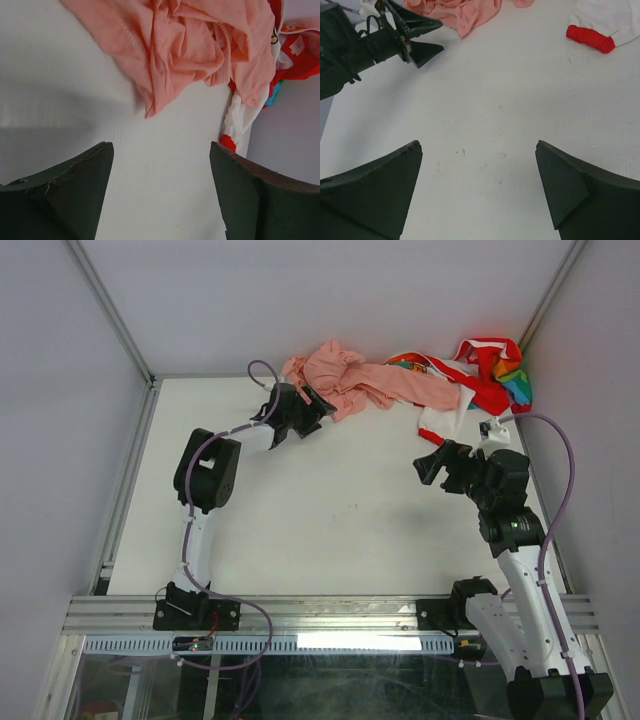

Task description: Zip up the jacket

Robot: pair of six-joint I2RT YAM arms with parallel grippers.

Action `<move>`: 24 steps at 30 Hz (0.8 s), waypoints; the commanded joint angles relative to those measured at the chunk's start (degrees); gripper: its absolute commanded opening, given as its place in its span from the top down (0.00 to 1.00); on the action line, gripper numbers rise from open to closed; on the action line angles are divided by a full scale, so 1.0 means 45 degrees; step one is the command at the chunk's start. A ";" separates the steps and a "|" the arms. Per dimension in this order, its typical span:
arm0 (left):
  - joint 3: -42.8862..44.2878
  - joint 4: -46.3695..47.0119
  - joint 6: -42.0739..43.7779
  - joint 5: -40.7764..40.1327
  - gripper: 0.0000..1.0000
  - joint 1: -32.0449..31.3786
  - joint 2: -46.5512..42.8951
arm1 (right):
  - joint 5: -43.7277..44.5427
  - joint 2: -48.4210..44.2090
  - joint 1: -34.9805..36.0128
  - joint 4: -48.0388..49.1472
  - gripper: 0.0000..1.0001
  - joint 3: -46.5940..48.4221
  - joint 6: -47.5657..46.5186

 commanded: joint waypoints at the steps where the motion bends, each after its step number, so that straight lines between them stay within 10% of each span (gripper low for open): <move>1: 0.2358 0.1052 -0.0649 -0.0625 0.24 -0.0184 0.1474 | 0.0239 -0.0155 0.0305 0.0470 0.01 0.0161 -0.0029; 7: 0.4582 0.1018 -0.0238 -0.0527 0.39 -0.0227 0.3978 | 0.0195 0.0003 0.0459 0.0243 0.01 0.0249 0.0055; 14: 0.4279 0.1541 0.0581 0.0049 1.00 -0.0086 0.4183 | 0.0083 0.0064 0.0473 -0.0180 0.01 0.0468 -0.0033; 24: -0.3602 0.1565 0.3666 -0.0121 1.00 -0.0007 -0.3187 | 0.0154 0.0921 0.0471 -0.0551 0.01 0.1062 -0.0199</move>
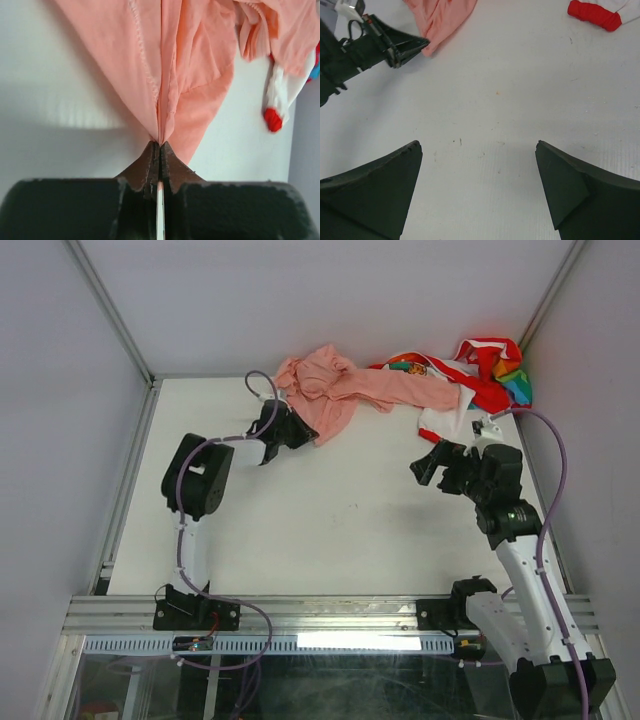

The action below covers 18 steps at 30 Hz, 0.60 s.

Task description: Zip up the jacket

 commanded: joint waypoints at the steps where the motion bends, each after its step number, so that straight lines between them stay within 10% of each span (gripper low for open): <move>1: -0.3238 -0.0477 0.1942 0.0126 1.00 0.0019 -0.4585 | -0.0104 0.0424 0.0065 0.0163 0.01 0.0888 -0.0150; 10: -0.9070 -0.6243 0.2530 0.0213 1.00 -0.0039 -1.4604 | -0.1946 0.2100 0.0709 0.1174 0.01 0.1166 0.0018; 18: -0.7873 -1.1250 0.3435 -0.1177 1.00 -0.0026 -1.9952 | 0.0620 0.5135 0.5407 0.2425 0.01 0.2673 -0.0913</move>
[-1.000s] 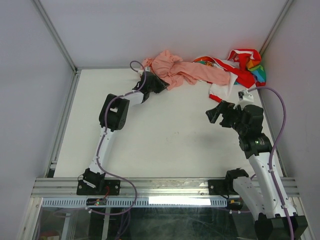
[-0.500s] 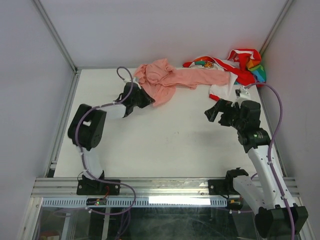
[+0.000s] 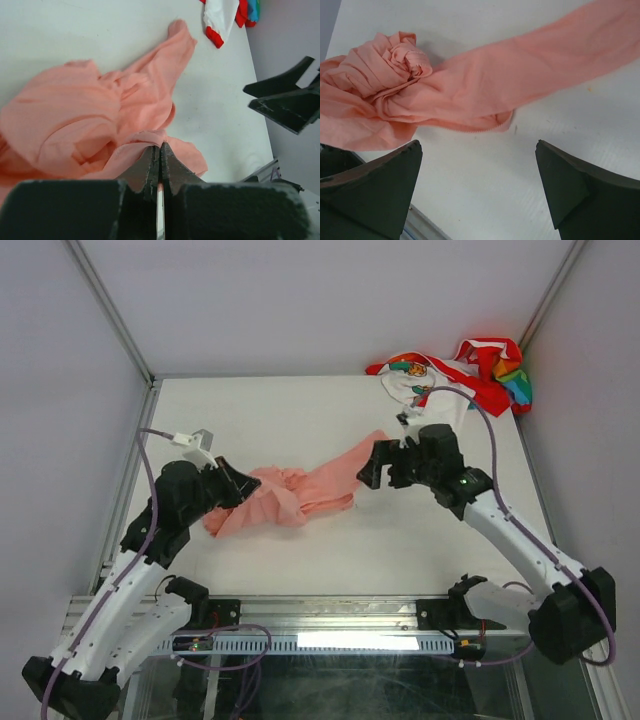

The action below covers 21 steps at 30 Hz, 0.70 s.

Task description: Zip up the jacket

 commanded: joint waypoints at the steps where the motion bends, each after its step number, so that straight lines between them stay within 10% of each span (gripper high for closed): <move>1: 0.1631 -0.2842 0.0955 -0.0834 1.00 -0.0060 -0.0960 | 0.1234 0.1756 0.2286 0.1809 0.01 0.1541 -0.0774; 21: 0.2952 -0.3950 0.1232 -0.2449 1.00 -0.0075 -0.2393 | -0.0844 1.0272 0.5929 0.3441 0.10 0.4187 -0.4687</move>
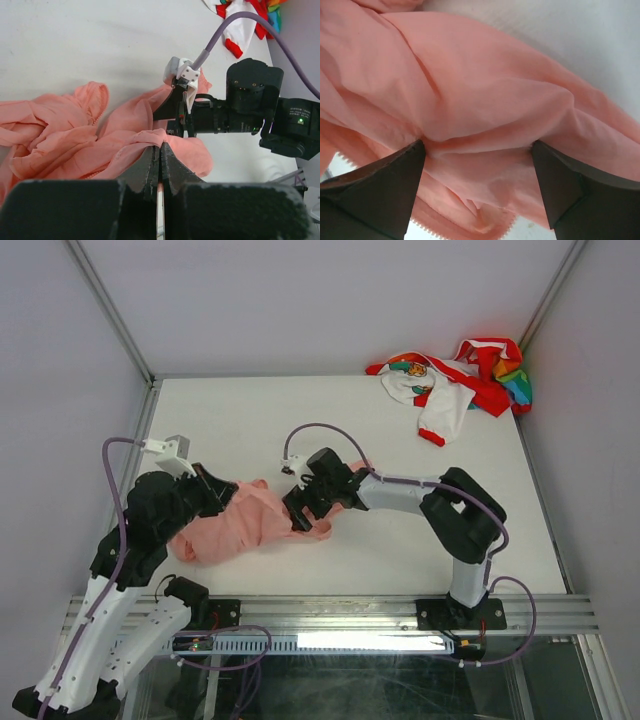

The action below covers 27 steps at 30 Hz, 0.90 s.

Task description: Zip up the jacket

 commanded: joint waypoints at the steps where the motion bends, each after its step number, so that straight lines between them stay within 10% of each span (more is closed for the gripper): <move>1: 0.1114 0.0123 0.0037 -0.1040 1.00 -0.0071 -0.0108 | 0.0130 0.0602 0.0028 0.0249 0.20 0.1016 -0.0979; 6: 0.2781 0.0010 0.0299 -0.1988 1.00 -0.0076 0.0868 | 0.1360 -0.0243 -0.0929 -0.0387 1.00 0.1511 -0.0736; 19: 1.0825 0.0351 0.3519 -0.4270 1.00 -0.0067 0.5027 | 0.3871 -0.5311 -0.6529 -0.5158 1.00 0.5648 0.0941; 27: 1.4749 0.0407 0.4531 -0.3652 1.00 -0.0076 0.6253 | 0.4148 -0.7787 -0.7219 -0.5987 1.00 0.6887 0.0131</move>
